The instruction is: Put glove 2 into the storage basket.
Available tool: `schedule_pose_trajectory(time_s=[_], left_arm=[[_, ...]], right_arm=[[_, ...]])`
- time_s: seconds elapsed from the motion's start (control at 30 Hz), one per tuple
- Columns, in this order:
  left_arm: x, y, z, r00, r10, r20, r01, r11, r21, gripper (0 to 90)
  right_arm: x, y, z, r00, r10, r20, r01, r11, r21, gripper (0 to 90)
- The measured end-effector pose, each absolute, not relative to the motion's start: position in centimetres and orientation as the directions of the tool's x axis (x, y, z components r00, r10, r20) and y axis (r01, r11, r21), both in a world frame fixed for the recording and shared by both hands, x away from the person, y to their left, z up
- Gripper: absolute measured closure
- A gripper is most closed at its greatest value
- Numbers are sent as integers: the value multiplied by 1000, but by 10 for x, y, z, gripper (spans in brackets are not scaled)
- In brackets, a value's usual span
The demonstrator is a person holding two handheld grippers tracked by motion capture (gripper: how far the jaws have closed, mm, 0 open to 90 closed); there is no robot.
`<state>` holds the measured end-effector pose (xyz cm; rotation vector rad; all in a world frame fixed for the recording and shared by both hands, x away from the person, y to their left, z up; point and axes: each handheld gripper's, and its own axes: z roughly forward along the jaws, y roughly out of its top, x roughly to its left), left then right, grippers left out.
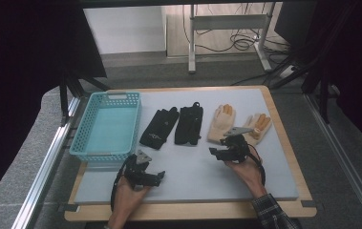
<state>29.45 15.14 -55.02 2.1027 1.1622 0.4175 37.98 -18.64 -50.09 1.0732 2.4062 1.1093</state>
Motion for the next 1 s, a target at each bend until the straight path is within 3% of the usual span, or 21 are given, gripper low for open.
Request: schedule_pose_trajectory(time_s=[0.2, 0.57, 0.67, 1.0], left_arm=[[294, 151, -550, 548, 835, -48, 614, -362, 702, 53], [295, 151, -550, 548, 835, -49, 613, -362, 702, 53], [295, 151, -550, 548, 835, -48, 613, -362, 702, 53], [295, 152, -550, 549, 835, -48, 613, -363, 702, 53]], right_arm=[[394, -174, -499, -691, 722, 24, 496, 450, 743, 371], [432, -140, -495, -706, 708, 7, 474, 466, 747, 521], [439, -134, -496, -704, 710, 4, 475, 466, 746, 527], [478, -108, -502, -674, 738, -31, 480, 469, 741, 342]])
